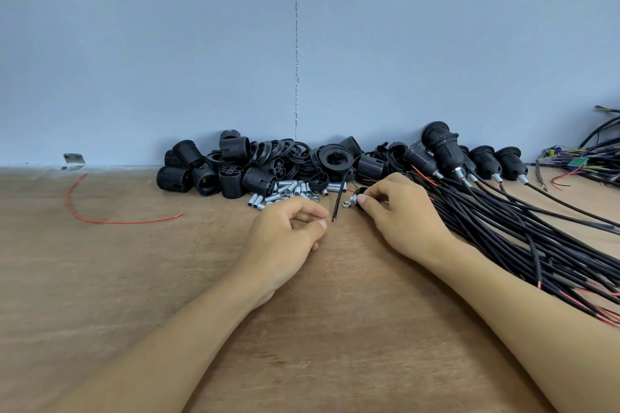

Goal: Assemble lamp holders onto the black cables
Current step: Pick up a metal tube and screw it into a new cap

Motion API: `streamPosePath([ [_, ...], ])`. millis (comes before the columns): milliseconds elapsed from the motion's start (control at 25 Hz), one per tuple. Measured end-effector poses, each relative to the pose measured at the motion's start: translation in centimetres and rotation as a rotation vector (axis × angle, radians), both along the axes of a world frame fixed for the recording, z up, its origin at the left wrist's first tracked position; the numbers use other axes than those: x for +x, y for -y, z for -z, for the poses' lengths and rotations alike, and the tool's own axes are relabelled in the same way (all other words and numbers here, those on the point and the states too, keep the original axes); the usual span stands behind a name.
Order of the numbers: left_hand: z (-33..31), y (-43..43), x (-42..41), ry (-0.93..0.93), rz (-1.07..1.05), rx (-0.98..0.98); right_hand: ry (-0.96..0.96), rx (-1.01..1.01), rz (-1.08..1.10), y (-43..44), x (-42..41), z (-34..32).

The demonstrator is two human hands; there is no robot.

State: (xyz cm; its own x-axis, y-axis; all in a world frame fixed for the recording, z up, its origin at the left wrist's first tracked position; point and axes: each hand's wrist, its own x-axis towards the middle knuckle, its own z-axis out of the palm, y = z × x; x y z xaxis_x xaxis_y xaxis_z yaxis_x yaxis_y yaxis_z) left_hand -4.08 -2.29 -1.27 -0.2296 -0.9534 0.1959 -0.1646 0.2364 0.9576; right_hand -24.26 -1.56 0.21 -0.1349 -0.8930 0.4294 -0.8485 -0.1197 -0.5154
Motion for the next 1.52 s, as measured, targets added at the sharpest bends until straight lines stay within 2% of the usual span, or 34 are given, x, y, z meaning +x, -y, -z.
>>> streamPosePath([
  [160, -0.1, -0.2, 0.0, 0.002, 0.001, -0.006, 0.099, -0.046, 0.011, 0.0, 0.2, -0.1],
  [280, -0.3, -0.4, 0.0, -0.013, -0.022, -0.014, 0.279, -0.063, -0.013, -0.4, 0.4, -0.7],
  [440, -0.5, -0.5, 0.2, -0.054, -0.060, -0.130, 0.623, 0.139, -0.325, -0.8, 1.2, -1.4],
  [520, -0.7, -0.6, 0.4, -0.049, 0.002, -0.211, 0.729, 0.264, -0.485, -1.0, 1.6, -1.2],
  [600, -0.8, -0.7, 0.3, -0.019, 0.037, -0.257, 0.780, 0.318, -0.557, -1.1, 1.7, -1.0],
  [720, -0.8, -0.8, 0.1, -0.013, -0.024, -0.242, 0.834, 0.297, -0.531, -1.1, 1.6, -1.1],
  [800, -1.0, -0.7, 0.0, -0.084, -0.072, -0.132, 0.875, 0.224, -0.471, -1.1, 1.6, -1.3],
  [880, -1.6, -0.5, -0.1, -0.339, -0.024, 0.112, 0.863, 0.138, -0.430, -1.1, 1.5, -1.5],
  [960, -1.9, -0.3, -0.2, -0.553, 0.009, 0.317, 0.745, 0.063, -0.411, -1.2, 1.6, -1.5],
  [1080, -2.1, -0.3, -0.2, -0.803, 0.005, 0.506, 0.574, -0.033, -0.381, -1.5, 2.3, -1.2],
  [1240, -1.8, -0.3, -0.4, -0.831, -0.015, 0.501, 0.412, -0.091, -0.377, -2.0, 3.3, -0.7],
  [1520, -1.3, -0.3, -0.5, -0.768, 0.007, 0.459, 0.346, -0.147, -0.337, -2.0, 3.3, -0.7],
])
